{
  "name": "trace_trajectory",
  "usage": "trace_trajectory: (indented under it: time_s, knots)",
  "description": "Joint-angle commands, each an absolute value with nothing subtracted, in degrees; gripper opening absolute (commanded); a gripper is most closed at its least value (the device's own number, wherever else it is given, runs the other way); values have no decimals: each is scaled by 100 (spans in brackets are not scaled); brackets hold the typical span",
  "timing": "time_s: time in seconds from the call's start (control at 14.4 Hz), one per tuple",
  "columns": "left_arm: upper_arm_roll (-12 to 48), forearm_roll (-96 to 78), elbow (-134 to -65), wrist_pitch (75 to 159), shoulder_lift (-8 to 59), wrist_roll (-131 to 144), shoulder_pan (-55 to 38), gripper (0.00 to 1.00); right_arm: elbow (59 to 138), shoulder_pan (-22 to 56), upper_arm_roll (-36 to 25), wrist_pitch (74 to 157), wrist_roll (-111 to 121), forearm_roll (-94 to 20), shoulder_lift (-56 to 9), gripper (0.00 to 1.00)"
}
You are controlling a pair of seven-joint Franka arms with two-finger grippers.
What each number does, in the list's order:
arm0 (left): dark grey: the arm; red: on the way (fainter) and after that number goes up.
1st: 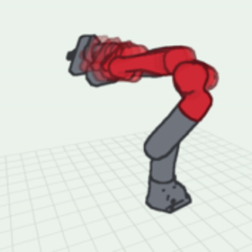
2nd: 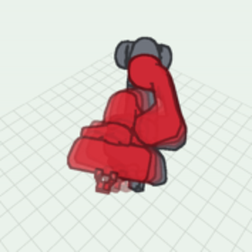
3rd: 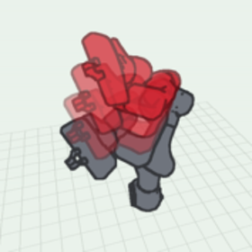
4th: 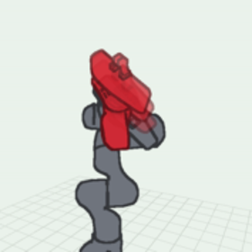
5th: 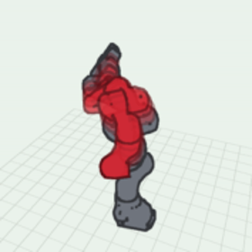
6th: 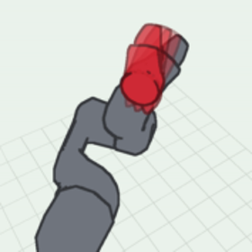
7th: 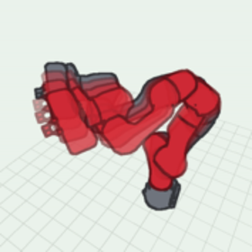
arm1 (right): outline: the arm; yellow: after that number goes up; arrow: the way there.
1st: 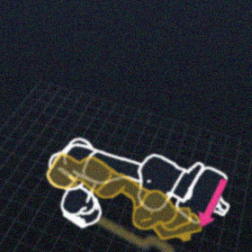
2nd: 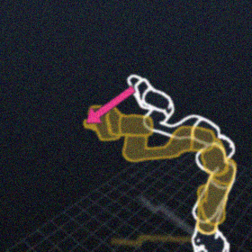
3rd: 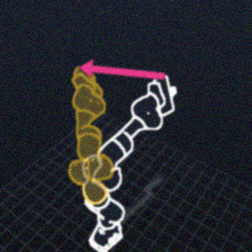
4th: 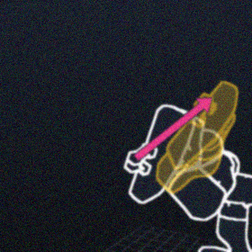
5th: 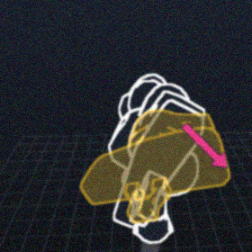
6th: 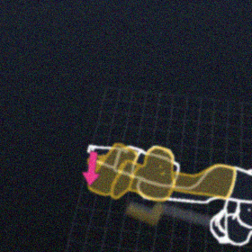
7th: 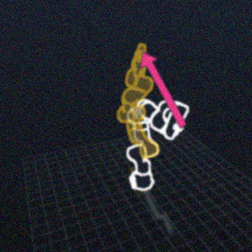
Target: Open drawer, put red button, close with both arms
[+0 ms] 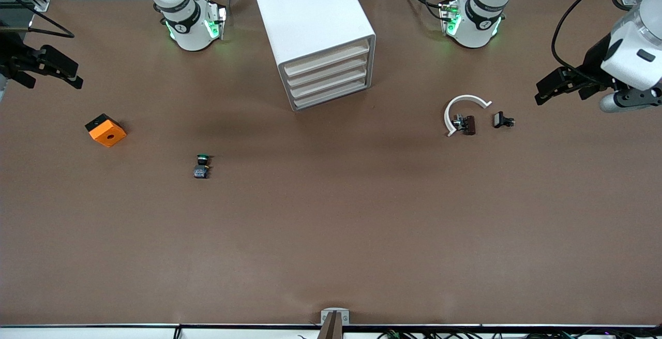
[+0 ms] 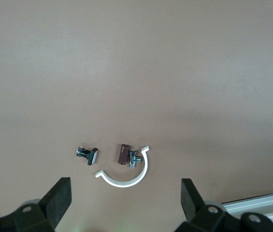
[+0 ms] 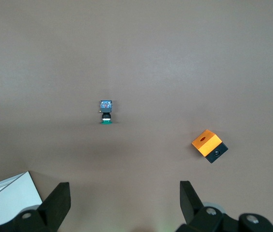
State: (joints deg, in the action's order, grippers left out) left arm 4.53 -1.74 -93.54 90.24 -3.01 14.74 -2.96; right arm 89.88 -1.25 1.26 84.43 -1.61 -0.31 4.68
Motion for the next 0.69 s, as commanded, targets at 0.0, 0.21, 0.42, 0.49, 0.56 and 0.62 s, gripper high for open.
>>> trace_trajectory:
  time_s: [0.0, 0.21, 0.42, 0.49, 0.56, 0.62]
  knots:
    - [782, -35, -9589, 9176, -562, 1380, -9, 100, 8868, -114, 141, 8376, -132, 44, 422, 100]
    - [703, -44, -9528, 9141, -554, 1380, 9, 100, 8868, -114, 141, 8376, -132, 44, 422, 100]
    - [650, -44, -9378, 9114, -492, 1319, 105, 100, 8868, -114, 149, 8376, -132, 44, 422, 100]
    - [650, -44, -9369, 9114, -492, 1197, 114, 100, 8868, -106, 149, 8376, -132, 44, 422, 100]
    - [642, -44, -9378, 9114, -492, 1056, 114, 100, 8868, -105, 149, 8376, -132, 44, 422, 100]
    - [642, -44, -9378, 9088, -492, 1011, 106, 100, 8868, -105, 149, 8376, -132, 44, 422, 100]
